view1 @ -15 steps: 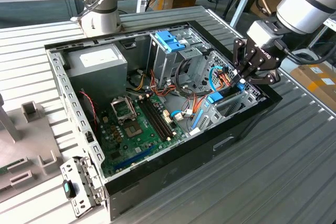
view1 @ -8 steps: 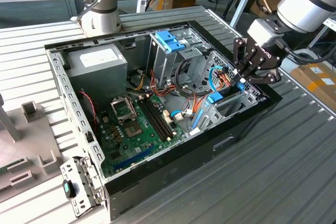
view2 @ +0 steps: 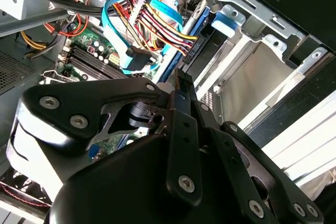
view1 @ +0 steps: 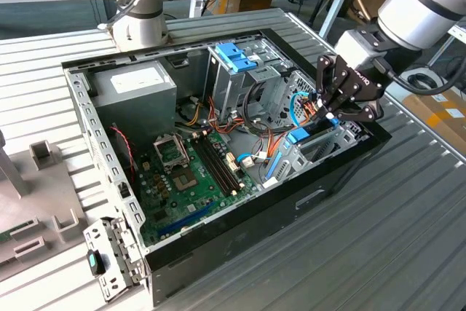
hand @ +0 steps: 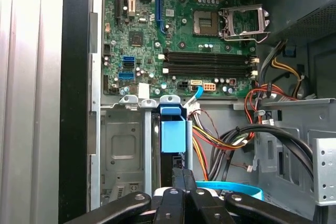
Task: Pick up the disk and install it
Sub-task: 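Insert the first disk wire, then insert the second disk wire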
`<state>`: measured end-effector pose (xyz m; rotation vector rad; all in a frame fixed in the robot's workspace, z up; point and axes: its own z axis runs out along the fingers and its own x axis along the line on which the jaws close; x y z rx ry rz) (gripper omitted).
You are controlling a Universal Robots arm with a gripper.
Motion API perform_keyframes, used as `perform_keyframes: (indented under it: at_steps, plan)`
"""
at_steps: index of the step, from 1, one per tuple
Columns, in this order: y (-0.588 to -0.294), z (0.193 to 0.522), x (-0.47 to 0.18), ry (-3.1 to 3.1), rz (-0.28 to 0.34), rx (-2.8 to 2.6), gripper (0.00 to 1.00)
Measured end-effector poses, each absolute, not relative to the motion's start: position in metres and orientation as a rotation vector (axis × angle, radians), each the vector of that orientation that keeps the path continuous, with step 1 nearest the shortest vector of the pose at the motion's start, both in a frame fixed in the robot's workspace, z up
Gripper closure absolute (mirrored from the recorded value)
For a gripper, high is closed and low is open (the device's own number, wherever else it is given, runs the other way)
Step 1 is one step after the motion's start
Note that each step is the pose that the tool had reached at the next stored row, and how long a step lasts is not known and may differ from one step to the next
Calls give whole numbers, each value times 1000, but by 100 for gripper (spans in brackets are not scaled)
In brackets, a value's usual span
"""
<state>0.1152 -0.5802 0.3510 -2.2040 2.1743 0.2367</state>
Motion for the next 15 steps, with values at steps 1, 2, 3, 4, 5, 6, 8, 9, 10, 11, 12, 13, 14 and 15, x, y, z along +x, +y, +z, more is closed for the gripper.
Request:
perform_keyframes:
  at_steps: [1,2,3,4,5,6,8,9,10,11,12,13,14,15]
  plan:
    - [-580,351,115,2174,237,-2204,90]
    - [-580,351,115,2174,237,-2204,90]
    - [-580,351,115,2174,237,-2204,90]
    - [-580,351,115,2174,237,-2204,90]
    - [-580,351,115,2174,237,-2204,90]
    - [-580,351,115,2174,237,-2204,90]
    - [-580,351,115,2174,237,-2204,90]
    - [-580,351,115,2174,237,-2204,90]
    - [-580,351,115,2174,237,-2204,90]
    - [-580,351,115,2174,237,-2204,90]
    - [-580,351,115,2174,237,-2204,90]
    - [-580,351,115,2174,237,-2204,90]
    - [-580,351,115,2174,237,-2204,90]
    - [-580,351,115,2174,237,-2204,83]
